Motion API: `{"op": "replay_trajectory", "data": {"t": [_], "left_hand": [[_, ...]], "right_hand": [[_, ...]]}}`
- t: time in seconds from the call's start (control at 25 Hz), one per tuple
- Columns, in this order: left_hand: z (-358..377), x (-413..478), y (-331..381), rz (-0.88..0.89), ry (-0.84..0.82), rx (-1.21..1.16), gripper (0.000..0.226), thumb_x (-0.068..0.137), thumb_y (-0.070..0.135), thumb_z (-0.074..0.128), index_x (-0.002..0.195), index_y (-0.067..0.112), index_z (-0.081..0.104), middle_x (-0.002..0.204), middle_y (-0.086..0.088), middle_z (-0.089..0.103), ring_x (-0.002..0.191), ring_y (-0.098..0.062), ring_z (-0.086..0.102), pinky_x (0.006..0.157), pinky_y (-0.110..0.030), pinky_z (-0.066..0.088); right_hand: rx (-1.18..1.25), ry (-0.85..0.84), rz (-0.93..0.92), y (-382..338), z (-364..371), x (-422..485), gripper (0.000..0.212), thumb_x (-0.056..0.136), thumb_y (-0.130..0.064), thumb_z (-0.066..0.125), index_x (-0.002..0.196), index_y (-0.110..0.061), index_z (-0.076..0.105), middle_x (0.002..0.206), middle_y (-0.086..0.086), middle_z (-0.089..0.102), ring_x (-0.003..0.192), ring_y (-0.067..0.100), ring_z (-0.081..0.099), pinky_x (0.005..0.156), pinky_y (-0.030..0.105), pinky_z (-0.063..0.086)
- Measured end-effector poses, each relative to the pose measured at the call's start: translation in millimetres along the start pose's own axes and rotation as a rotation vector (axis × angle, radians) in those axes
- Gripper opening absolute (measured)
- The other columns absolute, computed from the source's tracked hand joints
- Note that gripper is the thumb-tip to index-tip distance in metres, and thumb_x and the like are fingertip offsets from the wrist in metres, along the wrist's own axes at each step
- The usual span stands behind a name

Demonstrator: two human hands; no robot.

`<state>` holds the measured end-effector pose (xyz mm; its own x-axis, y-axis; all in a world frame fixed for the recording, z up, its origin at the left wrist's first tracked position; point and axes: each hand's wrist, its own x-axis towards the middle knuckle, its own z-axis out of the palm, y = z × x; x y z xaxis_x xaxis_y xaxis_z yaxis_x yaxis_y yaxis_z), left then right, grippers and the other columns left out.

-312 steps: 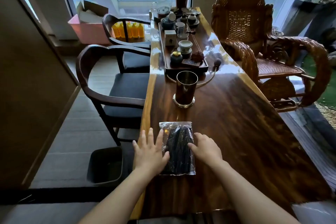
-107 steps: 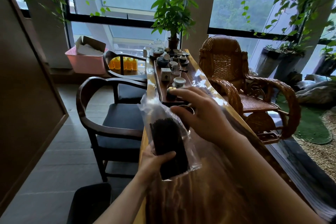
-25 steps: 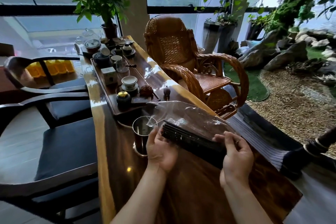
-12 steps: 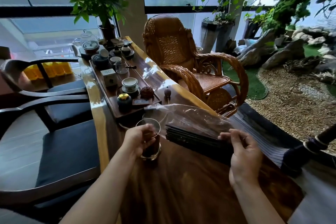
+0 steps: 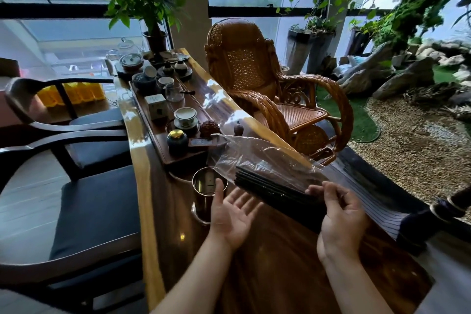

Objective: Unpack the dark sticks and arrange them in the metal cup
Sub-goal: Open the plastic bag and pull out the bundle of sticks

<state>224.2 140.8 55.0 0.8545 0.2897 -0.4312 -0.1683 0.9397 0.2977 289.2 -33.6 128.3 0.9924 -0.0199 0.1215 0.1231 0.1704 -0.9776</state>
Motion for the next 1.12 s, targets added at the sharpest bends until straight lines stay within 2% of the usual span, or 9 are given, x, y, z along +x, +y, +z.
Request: {"op": "replay_trajectory", "data": {"t": [0.08,0.16,0.32,0.4,0.56,0.68,0.8,0.96,1.12], "left_hand": [[10.3,-0.1,-12.0,-0.006,-0.059,0.038,0.075,0.082,0.051,0.075,0.138,0.007,0.053,0.130,-0.021,0.067,0.118,-0.040,0.066,0.093,-0.050,0.057],[19.0,1.5,-14.7,-0.009,-0.094,0.082,0.067,0.081,0.043,0.078,0.135,0.007,0.060,0.129,-0.018,0.069,0.118,-0.037,0.066,0.093,-0.046,0.056],[26.5,4.5,-15.3,-0.033,-0.130,0.087,0.048,0.087,0.034,0.074,0.127,0.008,0.068,0.133,-0.019,0.066,0.113,-0.035,0.069,0.085,-0.043,0.059],[25.3,5.6,-16.8,-0.015,-0.110,0.069,0.041,0.086,0.029,0.075,0.122,0.008,0.072,0.127,-0.019,0.070,0.107,-0.035,0.072,0.079,-0.042,0.061],[22.2,8.4,-17.2,-0.001,-0.094,0.028,0.047,0.080,0.024,0.081,0.122,0.007,0.070,0.124,-0.020,0.071,0.105,-0.036,0.073,0.078,-0.042,0.061],[24.6,9.1,-15.3,-0.014,-0.113,-0.006,0.044,0.079,0.023,0.083,0.118,0.006,0.073,0.124,-0.022,0.071,0.105,-0.037,0.072,0.078,-0.043,0.061],[26.5,10.9,-12.6,-0.035,-0.168,-0.068,0.030,0.086,0.025,0.076,0.109,0.006,0.078,0.120,-0.021,0.072,0.106,-0.037,0.072,0.079,-0.044,0.061],[27.2,11.9,-11.6,-0.066,-0.185,-0.161,0.032,0.088,0.025,0.073,0.111,0.003,0.076,0.123,-0.024,0.070,0.107,-0.040,0.071,0.079,-0.047,0.061],[28.6,13.4,-11.2,-0.062,-0.151,-0.197,0.046,0.085,0.026,0.076,0.125,0.003,0.069,0.129,-0.024,0.067,0.109,-0.041,0.070,0.081,-0.049,0.060]], "right_hand": [[-0.024,-0.019,-0.005,2.2,2.1,1.4,0.013,0.098,-0.028,0.061,0.093,-0.027,0.073,0.087,0.006,0.079,0.089,0.021,0.076,0.091,0.042,0.056],[-0.053,-0.039,-0.023,1.3,3.2,3.2,0.013,0.095,-0.035,0.062,0.093,-0.028,0.073,0.088,0.005,0.079,0.090,0.021,0.076,0.091,0.042,0.055],[-0.103,-0.095,-0.075,-6.8,9.5,9.6,0.017,0.089,-0.044,0.063,0.089,-0.032,0.075,0.091,0.002,0.079,0.091,0.017,0.075,0.079,0.025,0.059],[-0.117,-0.131,-0.083,-9.6,12.0,13.4,0.016,0.090,-0.042,0.064,0.089,-0.030,0.075,0.091,0.004,0.078,0.090,0.017,0.075,0.079,0.025,0.059],[-0.155,-0.189,-0.101,-12.8,16.1,21.4,0.015,0.094,-0.034,0.063,0.087,-0.029,0.075,0.089,0.005,0.078,0.090,0.021,0.075,0.083,0.032,0.056],[-0.177,-0.224,-0.116,-16.6,21.0,27.2,0.016,0.096,-0.035,0.062,0.087,-0.029,0.075,0.089,0.003,0.078,0.089,0.018,0.075,0.080,0.030,0.057],[-0.200,-0.261,-0.145,-21.7,31.0,32.9,0.015,0.097,-0.034,0.063,0.088,-0.030,0.075,0.088,0.000,0.078,0.088,0.015,0.075,0.075,0.022,0.058],[-0.232,-0.296,-0.160,-26.0,44.4,41.7,0.013,0.097,-0.029,0.064,0.091,-0.029,0.075,0.088,-0.001,0.079,0.086,0.015,0.076,0.078,0.034,0.061],[-0.253,-0.314,-0.152,-23.1,50.6,44.3,0.011,0.097,-0.028,0.064,0.093,-0.027,0.074,0.090,-0.003,0.079,0.087,0.014,0.076,0.081,0.041,0.062]]}}
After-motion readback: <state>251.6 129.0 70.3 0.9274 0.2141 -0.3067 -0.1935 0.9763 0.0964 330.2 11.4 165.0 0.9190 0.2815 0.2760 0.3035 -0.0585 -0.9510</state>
